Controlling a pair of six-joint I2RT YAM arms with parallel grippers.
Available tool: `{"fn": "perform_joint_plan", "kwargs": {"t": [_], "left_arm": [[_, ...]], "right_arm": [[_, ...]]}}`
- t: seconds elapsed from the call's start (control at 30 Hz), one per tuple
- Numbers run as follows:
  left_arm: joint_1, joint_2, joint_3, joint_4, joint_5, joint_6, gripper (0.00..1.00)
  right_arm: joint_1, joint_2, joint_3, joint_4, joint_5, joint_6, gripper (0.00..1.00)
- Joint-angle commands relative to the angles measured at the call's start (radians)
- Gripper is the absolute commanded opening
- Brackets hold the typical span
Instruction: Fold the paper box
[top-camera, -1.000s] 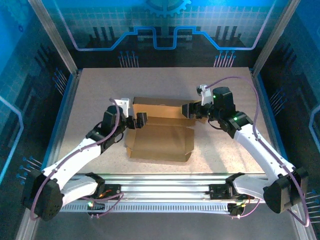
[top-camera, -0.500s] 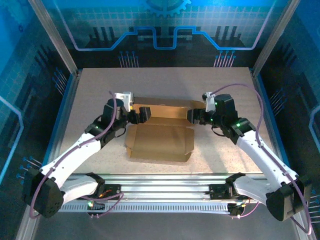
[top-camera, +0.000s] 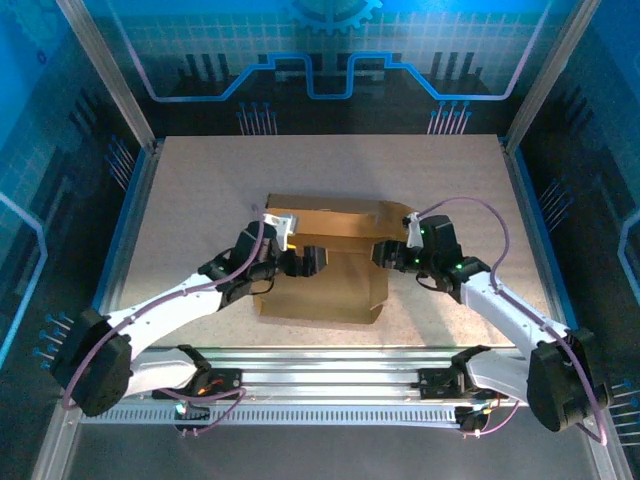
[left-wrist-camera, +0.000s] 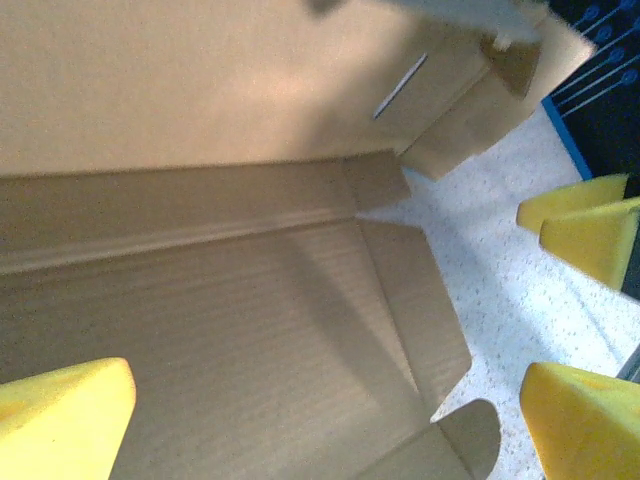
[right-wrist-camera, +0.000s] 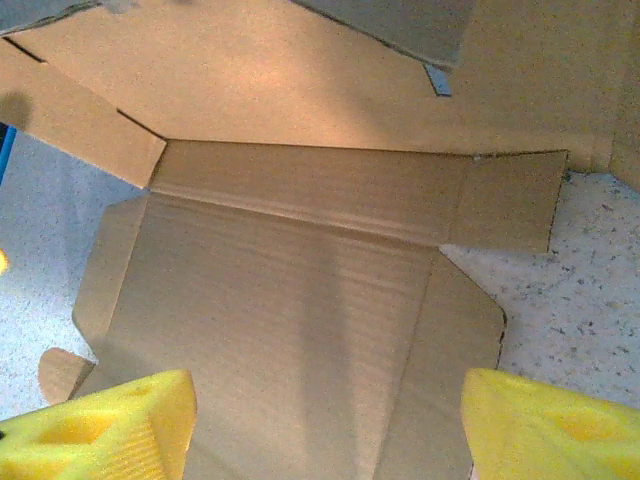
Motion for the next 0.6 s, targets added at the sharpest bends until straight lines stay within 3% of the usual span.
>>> {"fn": "perform_joint_plan", "kwargs": {"t": [0.0,0.23,0.57], "left_arm": [[-0.017,0.056,-0.041,0.108,0.032,-0.083,1.00],[-0.087,0.177,-0.059,0.219,-0.067,-0.126,0.99],[-0.138,0.319,-0.049,0.274,-0.152,-0.224,0.99]], "right_arm": [[-0.010,0.032,-0.021,0.105,0.016,0.045,0.73],[-0.011,0.057,-0.078,0.218,0.055,0.092,1.00],[-0.010,0.176,-0.086,0.367,0.055,0.117,1.00]]}}
